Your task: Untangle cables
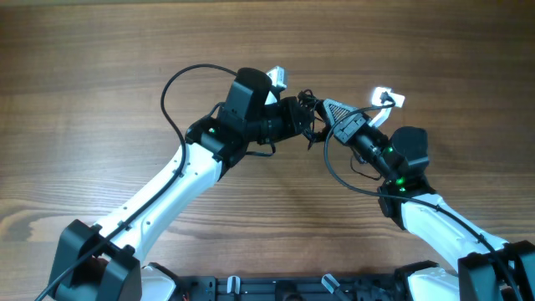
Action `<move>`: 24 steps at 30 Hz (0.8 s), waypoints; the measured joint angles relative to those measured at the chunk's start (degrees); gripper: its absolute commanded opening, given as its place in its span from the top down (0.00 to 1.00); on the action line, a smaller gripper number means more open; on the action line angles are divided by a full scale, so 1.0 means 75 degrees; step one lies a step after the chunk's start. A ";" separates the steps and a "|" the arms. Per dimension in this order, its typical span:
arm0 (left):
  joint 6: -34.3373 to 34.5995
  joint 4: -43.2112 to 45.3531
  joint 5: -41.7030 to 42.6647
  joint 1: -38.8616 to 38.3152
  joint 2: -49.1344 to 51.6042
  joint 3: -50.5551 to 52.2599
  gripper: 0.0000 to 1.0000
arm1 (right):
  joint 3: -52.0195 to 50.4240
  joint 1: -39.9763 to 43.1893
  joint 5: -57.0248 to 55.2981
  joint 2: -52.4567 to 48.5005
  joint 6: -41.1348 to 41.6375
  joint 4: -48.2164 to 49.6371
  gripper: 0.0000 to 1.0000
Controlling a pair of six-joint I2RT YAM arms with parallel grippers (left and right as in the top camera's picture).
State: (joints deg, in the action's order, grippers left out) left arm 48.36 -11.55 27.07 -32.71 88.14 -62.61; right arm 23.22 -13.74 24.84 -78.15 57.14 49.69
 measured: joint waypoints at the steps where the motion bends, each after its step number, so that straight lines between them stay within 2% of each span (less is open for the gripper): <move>1: 0.0000 -0.0003 -0.0006 0.0041 0.0000 0.0000 0.96 | 0.0000 0.0000 0.0114 0.0000 -0.0122 0.0000 0.96; 3: 0.0003 -0.0003 -0.0149 0.0102 0.0000 0.0000 0.96 | 0.0000 0.0000 0.0431 0.0000 -0.0382 -0.0003 0.95; 4: 0.0003 0.0000 -0.0227 0.0114 0.0000 0.0000 0.96 | 0.0000 0.0000 0.0653 0.0000 -0.0586 -0.0117 0.89; 9: 0.0000 0.0000 -0.0463 0.0114 0.0000 0.0000 0.96 | 0.0012 0.0052 0.1105 0.0006 -0.1562 -0.0618 0.39; 10: 0.0032 0.0000 -0.0490 0.0114 0.0000 0.0000 0.96 | 0.0012 0.0175 0.1253 0.0017 -0.1673 -0.0632 0.10; 11: 0.0105 0.0000 -0.0493 0.0131 0.0000 0.0000 0.96 | 0.0012 0.0501 0.1376 0.0067 -0.1766 -0.0743 0.01; 14: 0.0784 0.0029 -0.0664 0.0393 0.0000 0.0000 0.96 | 0.0009 0.1469 0.2244 0.0268 -0.1874 -0.0866 0.01; 16: 0.1402 0.0032 -0.0866 0.0548 0.0000 0.0000 0.96 | 0.0023 0.1585 0.3019 0.0350 -0.2055 -0.1070 0.01; 19: 0.2463 0.0050 -0.1090 0.0705 0.0000 0.0000 0.96 | 0.0044 0.1072 0.3378 0.0382 -0.2838 -0.2180 0.06; 21: 0.2774 0.0061 -0.1122 0.0714 0.0000 0.0000 0.96 | 0.0038 0.0405 0.3214 0.0379 -0.3485 -0.2398 0.02; 24: 0.3319 0.0067 -0.1017 0.0714 0.0000 0.0000 0.96 | 0.0038 -0.0318 0.1976 0.0373 -0.4057 -0.2390 0.01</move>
State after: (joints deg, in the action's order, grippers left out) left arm 73.25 -11.05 19.44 -27.35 88.14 -62.61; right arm 23.51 -16.12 39.66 -75.35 26.72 31.77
